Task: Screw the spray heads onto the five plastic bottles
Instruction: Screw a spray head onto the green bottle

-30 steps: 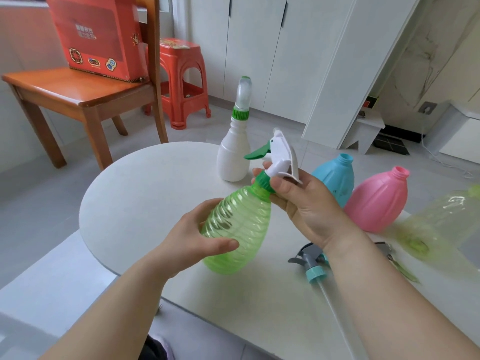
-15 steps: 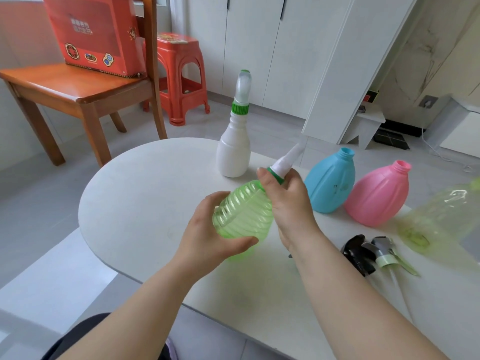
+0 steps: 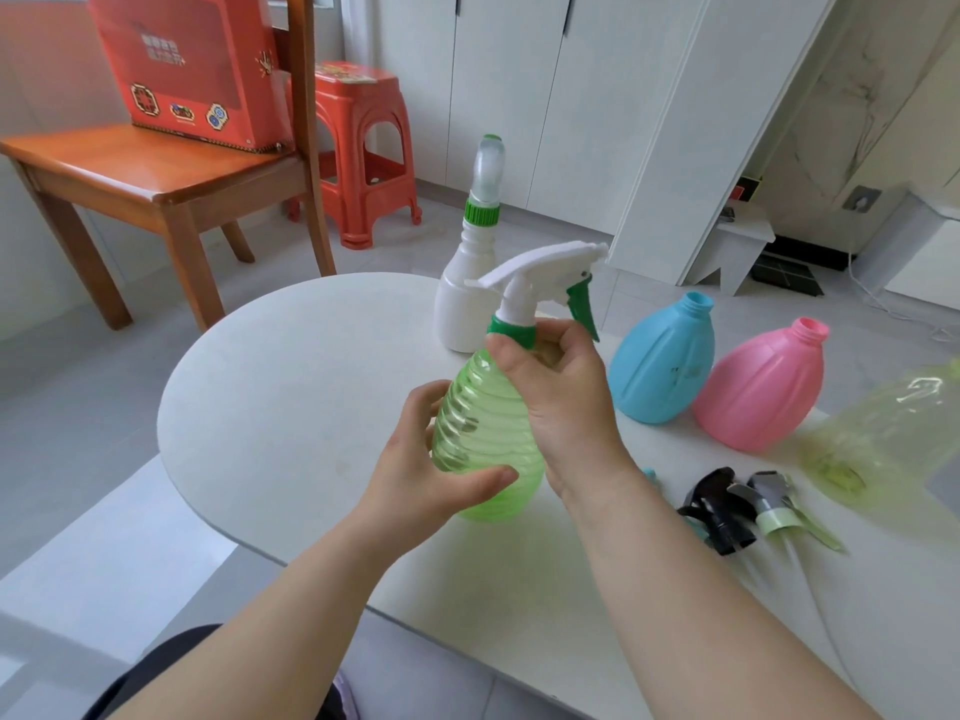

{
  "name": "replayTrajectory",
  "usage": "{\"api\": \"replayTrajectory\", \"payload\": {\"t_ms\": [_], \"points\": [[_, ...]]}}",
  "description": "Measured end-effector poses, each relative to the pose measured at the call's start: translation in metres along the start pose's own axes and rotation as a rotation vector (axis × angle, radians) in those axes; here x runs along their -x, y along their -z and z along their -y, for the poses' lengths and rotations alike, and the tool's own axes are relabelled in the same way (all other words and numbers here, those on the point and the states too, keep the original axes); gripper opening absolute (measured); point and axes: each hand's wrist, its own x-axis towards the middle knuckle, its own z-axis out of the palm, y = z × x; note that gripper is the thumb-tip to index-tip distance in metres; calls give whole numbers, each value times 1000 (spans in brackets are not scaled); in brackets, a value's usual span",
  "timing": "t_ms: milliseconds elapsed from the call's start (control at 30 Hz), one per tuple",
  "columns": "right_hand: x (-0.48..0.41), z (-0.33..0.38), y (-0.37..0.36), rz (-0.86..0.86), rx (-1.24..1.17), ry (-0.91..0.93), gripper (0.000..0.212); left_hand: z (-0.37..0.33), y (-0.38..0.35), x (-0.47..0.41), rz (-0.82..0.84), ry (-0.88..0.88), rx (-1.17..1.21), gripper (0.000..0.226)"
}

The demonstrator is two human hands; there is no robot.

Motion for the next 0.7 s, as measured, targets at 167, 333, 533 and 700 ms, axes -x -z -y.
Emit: {"api": "replayTrajectory", "payload": {"t_ms": [167, 333, 533, 700], "points": [[3, 0, -1, 14, 205, 29, 14, 2, -3, 0, -3, -34, -67, 61], [5, 6, 0, 234, 128, 48, 8, -2, 4, -3, 1, 1, 45, 67], [4, 3, -8, -41, 147, 112, 17, -1, -2, 1, -94, -70, -59, 61], [5, 2, -12, -94, 200, 130, 24, 1, -3, 1, -102, -88, -76, 62]]}}
